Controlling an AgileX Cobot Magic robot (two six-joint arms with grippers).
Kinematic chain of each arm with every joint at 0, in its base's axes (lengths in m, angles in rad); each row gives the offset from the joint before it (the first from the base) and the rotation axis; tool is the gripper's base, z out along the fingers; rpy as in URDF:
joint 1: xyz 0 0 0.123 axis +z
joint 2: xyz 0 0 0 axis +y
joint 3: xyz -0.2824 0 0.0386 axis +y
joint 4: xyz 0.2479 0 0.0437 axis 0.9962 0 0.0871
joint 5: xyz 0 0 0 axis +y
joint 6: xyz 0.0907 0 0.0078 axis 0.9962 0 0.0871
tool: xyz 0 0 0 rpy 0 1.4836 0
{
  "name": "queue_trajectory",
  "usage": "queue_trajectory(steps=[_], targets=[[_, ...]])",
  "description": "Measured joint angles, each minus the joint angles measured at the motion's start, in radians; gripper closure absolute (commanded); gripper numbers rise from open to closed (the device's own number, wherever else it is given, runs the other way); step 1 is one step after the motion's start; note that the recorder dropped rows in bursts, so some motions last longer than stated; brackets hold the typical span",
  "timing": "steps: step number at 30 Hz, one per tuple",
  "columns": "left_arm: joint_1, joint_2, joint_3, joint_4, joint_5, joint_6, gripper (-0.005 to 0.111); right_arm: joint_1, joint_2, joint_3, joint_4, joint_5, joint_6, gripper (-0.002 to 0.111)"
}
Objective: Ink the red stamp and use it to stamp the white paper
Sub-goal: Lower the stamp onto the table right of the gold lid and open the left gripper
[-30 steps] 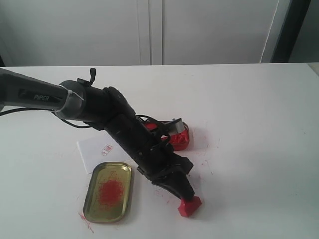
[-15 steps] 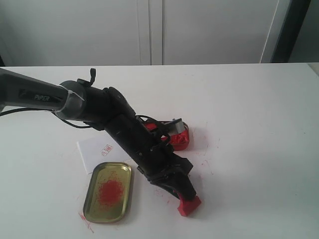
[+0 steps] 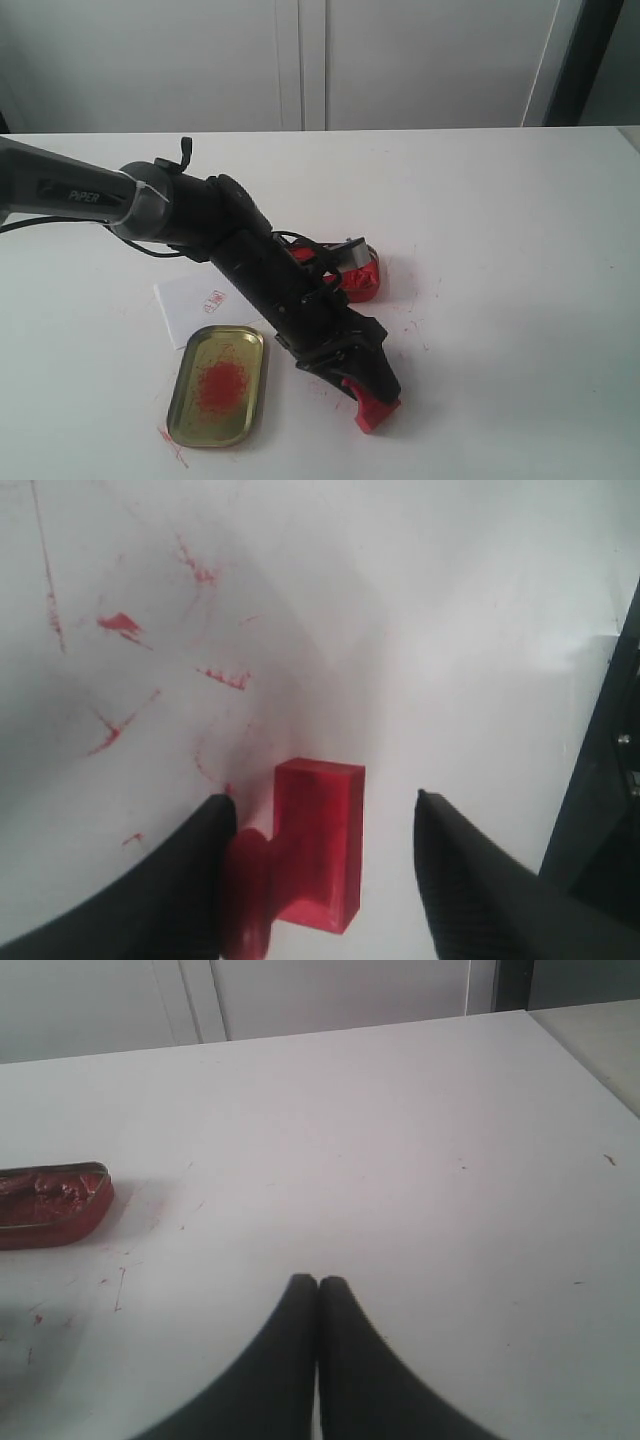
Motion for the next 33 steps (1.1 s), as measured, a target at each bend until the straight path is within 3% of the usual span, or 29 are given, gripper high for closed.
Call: queue_trajectory(steps=[19, 33], targets=[[0.000, 0.000, -0.009, 0.016, 0.005, 0.000, 0.049, 0.000, 0.000, 0.000, 0.000, 0.000, 0.000, 0.108], [0.000, 0.000, -0.080, 0.196, 0.026, -0.118, 0.049, 0.000, 0.000, 0.000, 0.000, 0.000, 0.000, 0.108]])
